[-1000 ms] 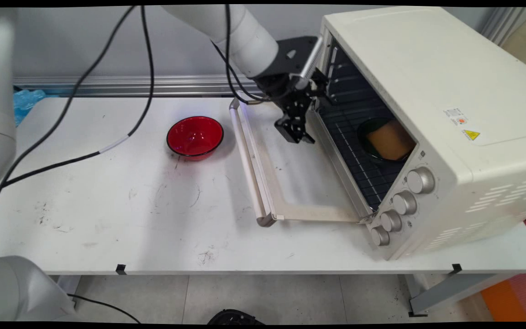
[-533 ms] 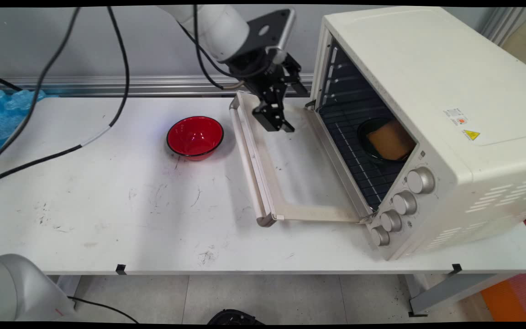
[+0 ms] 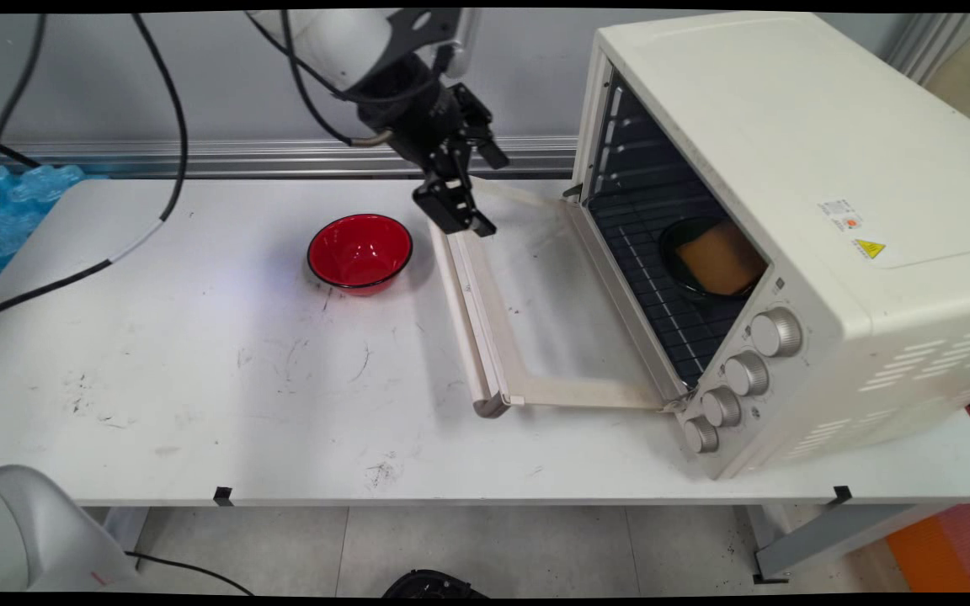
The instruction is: Close the oven
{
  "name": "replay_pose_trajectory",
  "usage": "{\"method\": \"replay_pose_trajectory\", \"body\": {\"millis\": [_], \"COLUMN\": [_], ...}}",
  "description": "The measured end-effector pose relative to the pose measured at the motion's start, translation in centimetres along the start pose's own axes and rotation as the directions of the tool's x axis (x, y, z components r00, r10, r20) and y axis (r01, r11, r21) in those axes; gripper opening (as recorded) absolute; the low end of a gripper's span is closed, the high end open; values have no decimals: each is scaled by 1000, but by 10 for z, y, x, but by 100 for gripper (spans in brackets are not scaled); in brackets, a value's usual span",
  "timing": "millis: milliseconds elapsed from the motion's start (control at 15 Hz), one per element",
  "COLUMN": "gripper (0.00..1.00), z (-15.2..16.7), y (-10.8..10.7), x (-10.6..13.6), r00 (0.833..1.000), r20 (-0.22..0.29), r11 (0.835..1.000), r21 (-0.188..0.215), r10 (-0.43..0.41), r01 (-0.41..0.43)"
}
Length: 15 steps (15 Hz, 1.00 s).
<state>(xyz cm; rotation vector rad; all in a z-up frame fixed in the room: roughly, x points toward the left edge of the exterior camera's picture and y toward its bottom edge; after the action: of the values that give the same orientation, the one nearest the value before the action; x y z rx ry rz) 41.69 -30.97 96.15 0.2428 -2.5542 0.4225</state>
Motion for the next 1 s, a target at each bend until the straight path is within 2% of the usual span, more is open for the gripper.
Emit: {"method": "replay_pose_trajectory", "body": {"millis": [400,1000], "gripper": [100,100], "z": [-29,-48], "y": [14,28], "x": [-21,-52], "r00": [992,956], "r20": [34,89], "r11": [992,960], "r21": [-17,0], "r10": [-124,-278], "r01": [124,280]}}
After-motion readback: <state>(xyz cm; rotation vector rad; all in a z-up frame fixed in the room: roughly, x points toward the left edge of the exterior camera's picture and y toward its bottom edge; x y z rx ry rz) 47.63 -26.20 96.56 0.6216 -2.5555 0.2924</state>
